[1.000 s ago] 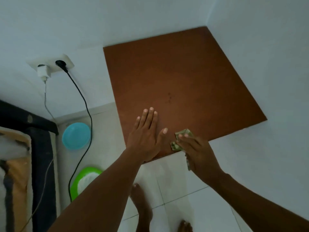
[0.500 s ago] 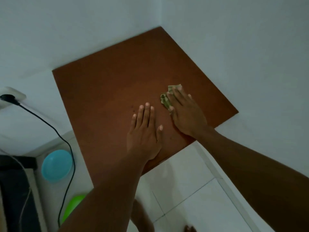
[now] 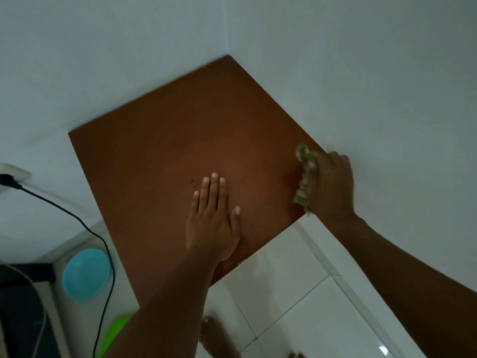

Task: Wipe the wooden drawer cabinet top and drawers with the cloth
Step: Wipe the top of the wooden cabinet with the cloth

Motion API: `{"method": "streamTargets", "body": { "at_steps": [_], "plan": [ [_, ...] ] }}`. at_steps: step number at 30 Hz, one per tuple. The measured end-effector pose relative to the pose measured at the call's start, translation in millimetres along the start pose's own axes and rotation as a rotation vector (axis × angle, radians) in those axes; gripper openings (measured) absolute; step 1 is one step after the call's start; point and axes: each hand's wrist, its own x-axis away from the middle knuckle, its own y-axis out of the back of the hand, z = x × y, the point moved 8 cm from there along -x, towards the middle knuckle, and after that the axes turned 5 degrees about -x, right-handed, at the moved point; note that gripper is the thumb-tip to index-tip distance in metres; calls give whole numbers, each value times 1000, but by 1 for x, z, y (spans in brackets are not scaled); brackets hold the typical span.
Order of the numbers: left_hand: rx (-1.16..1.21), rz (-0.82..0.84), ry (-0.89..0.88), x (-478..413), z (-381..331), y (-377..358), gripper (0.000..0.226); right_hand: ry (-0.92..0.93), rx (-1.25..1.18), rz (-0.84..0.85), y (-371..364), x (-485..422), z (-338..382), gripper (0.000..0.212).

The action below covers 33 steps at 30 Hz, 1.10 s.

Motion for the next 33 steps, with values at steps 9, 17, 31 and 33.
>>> {"method": "streamTargets", "body": {
  "at_steps": [9, 17, 31, 33],
  "plan": [
    [-15, 10, 0, -4, 3, 0, 71, 364, 157, 500, -126, -16, 47, 57],
    [12, 33, -15, -3, 3, 0, 69, 196, 152, 331, -49, 37, -11, 47],
    [-17, 16, 61, -127, 128, 27, 79, 235, 12, 268, -206, -240, 156, 36],
    [-5, 42, 42, -127, 126, 26, 80, 297, 133, 345, -242, -245, 152, 40]
  ]
}}
